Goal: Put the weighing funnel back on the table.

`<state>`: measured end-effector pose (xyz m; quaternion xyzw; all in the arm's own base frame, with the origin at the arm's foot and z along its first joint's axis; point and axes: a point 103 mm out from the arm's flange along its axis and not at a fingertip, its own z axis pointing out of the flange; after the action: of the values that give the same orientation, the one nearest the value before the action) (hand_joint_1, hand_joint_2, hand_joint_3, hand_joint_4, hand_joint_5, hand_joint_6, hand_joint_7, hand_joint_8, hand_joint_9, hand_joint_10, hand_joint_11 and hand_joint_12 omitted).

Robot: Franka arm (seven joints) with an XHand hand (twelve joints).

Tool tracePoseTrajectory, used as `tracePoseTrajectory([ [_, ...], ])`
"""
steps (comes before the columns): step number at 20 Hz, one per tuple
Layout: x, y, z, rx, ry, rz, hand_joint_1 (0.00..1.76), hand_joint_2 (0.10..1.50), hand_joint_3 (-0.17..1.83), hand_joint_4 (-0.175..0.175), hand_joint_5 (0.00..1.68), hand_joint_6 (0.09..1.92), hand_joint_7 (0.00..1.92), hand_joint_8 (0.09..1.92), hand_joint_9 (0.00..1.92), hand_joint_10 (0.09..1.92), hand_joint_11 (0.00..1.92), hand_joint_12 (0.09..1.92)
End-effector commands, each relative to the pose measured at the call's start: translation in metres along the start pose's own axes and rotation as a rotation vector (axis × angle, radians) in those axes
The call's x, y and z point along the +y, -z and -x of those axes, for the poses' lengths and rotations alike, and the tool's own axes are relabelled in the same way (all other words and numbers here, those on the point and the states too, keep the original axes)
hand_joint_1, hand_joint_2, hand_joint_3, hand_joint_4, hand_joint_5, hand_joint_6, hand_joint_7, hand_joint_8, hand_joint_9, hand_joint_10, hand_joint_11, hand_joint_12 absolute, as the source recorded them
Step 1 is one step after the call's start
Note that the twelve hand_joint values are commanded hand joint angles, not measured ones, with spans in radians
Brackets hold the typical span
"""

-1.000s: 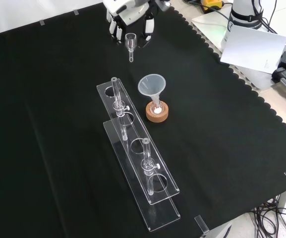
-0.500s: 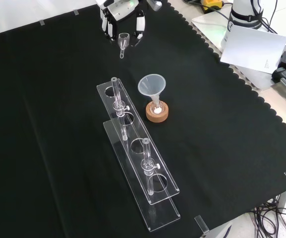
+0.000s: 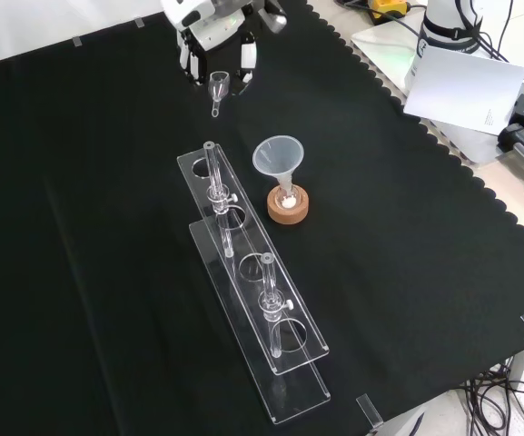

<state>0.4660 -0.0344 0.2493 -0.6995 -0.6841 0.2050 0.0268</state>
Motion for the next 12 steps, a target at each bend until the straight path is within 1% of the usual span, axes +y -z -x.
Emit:
tracePoseTrajectory([
  [1, 0.044, -0.036, -0.007, -0.017, 0.04, -0.002, 1.16, 0.64, 0.56, 0.175, 1.51, 0.16, 0.97, 0.54, 1.38, 0.09, 1.14, 0.79],
  [8, 0.065, -0.053, -0.009, -0.017, 0.058, 0.0, 1.16, 0.64, 0.56, 0.175, 1.51, 0.16, 0.97, 0.54, 1.38, 0.09, 1.14, 0.79],
  [12, 0.074, -0.062, -0.012, -0.023, 0.071, -0.009, 1.16, 0.64, 0.56, 0.175, 1.51, 0.17, 0.97, 0.54, 1.38, 0.09, 1.14, 0.79],
])
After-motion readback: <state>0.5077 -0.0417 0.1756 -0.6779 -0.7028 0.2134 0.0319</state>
